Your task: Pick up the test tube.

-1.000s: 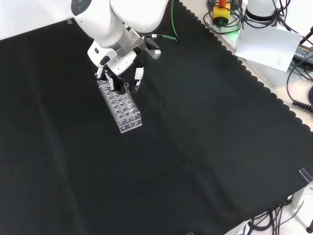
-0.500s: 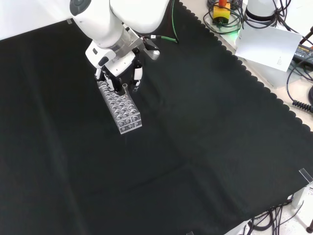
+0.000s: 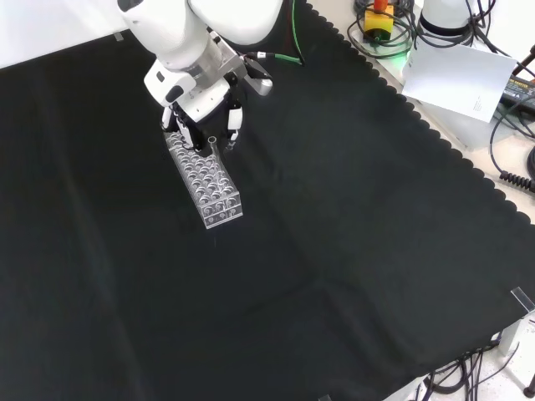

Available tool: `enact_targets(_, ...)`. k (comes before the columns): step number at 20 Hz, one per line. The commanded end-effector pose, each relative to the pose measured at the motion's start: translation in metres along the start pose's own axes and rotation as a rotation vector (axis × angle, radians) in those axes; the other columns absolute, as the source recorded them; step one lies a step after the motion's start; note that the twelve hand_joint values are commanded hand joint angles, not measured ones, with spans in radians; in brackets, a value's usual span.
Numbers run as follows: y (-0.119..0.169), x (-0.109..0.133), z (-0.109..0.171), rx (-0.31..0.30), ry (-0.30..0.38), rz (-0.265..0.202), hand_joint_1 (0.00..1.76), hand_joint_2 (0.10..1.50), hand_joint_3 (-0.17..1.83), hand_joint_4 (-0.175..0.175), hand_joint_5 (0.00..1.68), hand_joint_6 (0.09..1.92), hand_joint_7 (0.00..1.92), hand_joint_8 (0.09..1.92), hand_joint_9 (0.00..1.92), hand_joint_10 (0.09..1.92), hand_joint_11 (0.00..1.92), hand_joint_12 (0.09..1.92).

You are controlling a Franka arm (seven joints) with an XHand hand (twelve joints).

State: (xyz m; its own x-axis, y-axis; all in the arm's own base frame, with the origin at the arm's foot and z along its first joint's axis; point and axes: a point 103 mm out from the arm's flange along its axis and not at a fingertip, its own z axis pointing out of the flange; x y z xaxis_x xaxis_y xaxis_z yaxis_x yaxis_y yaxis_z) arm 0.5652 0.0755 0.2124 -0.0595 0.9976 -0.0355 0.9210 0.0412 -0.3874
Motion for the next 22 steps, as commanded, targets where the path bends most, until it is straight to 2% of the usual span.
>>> enact_targets(1, -0.003, -0.004, -0.008, -0.023, 0.03, -0.001, 1.42, 0.77, 0.39, -0.175, 1.3, 0.32, 1.36, 0.79, 1.42, 0.14, 0.68, 1.29)
enact_targets(13, -0.009, -0.017, -0.052, -0.031, 0.06, -0.008, 1.43, 0.74, 0.43, -0.175, 1.31, 0.32, 1.36, 0.79, 1.44, 0.1, 0.68, 1.29)
enact_targets(19, -0.015, -0.021, -0.075, -0.025, 0.127, -0.012, 1.43, 0.74, 0.43, -0.175, 1.31, 0.31, 1.36, 0.79, 1.45, 0.1, 0.68, 1.29)
enact_targets(22, -0.022, -0.022, -0.088, -0.032, 0.132, -0.021, 1.43, 0.74, 0.44, -0.175, 1.31, 0.31, 1.36, 0.79, 1.45, 0.1, 0.68, 1.29)
